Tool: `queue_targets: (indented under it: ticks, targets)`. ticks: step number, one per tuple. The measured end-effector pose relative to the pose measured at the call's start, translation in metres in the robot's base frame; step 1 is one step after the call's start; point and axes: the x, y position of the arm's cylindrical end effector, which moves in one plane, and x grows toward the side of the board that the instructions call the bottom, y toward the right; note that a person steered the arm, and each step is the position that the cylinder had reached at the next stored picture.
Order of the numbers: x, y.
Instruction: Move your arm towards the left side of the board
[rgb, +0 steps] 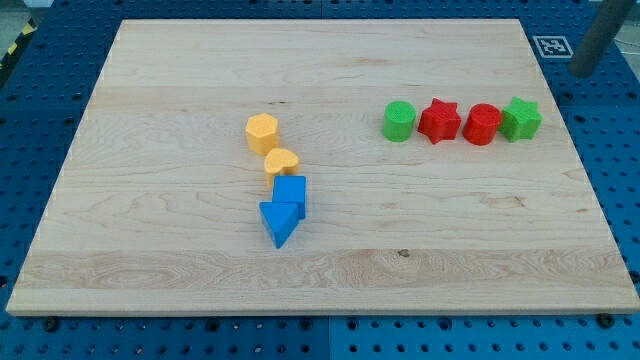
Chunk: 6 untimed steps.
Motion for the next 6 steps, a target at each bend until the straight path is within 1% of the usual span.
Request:
queue_targets:
  ticks: [1,2,3,4,5,6]
  targets:
    - [0.055,-0.006]
    - [0.098,-0.020]
    - [0.144,-0.018]
    - [0.149,-0.018]
    - [0.157,-0.063]
    - [0.138,-0.065]
